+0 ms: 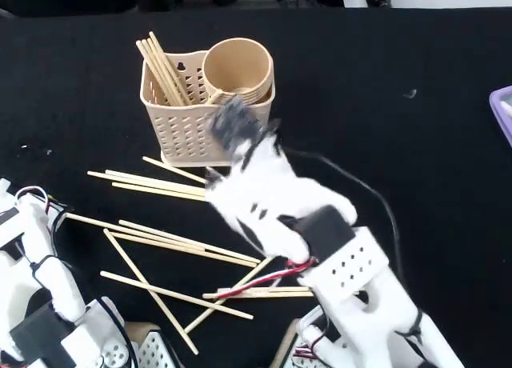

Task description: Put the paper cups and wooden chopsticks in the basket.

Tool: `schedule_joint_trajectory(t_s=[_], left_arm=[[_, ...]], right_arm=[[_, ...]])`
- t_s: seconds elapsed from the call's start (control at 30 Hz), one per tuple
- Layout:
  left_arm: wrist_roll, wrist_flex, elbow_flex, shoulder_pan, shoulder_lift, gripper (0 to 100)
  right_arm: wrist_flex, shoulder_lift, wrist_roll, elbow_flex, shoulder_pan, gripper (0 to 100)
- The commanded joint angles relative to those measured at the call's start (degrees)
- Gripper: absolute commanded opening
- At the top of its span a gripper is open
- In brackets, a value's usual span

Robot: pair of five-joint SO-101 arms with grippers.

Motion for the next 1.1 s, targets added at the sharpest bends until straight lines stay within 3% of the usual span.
schedule_joint_trajectory(t_s=[0.0,0.17,0.33,0.47,0.63,0.87,1.07], left_arm=[[-0.4,-0.9,-1.3,0.8,-0.9,19],[-0.4,-0.9,-1.3,0.8,-0.9,19],[-0.4,-0.9,-1.3,0.8,-0.9,19],[-0.4,-0.9,-1.4,0.8,-0.9,19],[-0.4,-0.9,-1.4,0.7,-0.9,19],[-0.4,-0.9,-1.5,0.7,-0.9,19],[-0.4,-0.9,-1.6,-0.5,-0.9,19]], right_arm=[[3.9,-2.0,15.0,9.3,-0.4,14.2],[4.0,-2.0,25.9,21.3,-0.5,15.0],[6.8,-2.0,34.7,26.9,-0.5,24.4],[7.6,-1.9,41.3,29.8,-0.6,22.1],[10.5,-2.0,42.5,29.8,-1.8,21.8],[20.8,-1.9,38.8,19.9,-11.3,21.1],[15.6,-1.9,38.6,25.9,-15.0,21.1]])
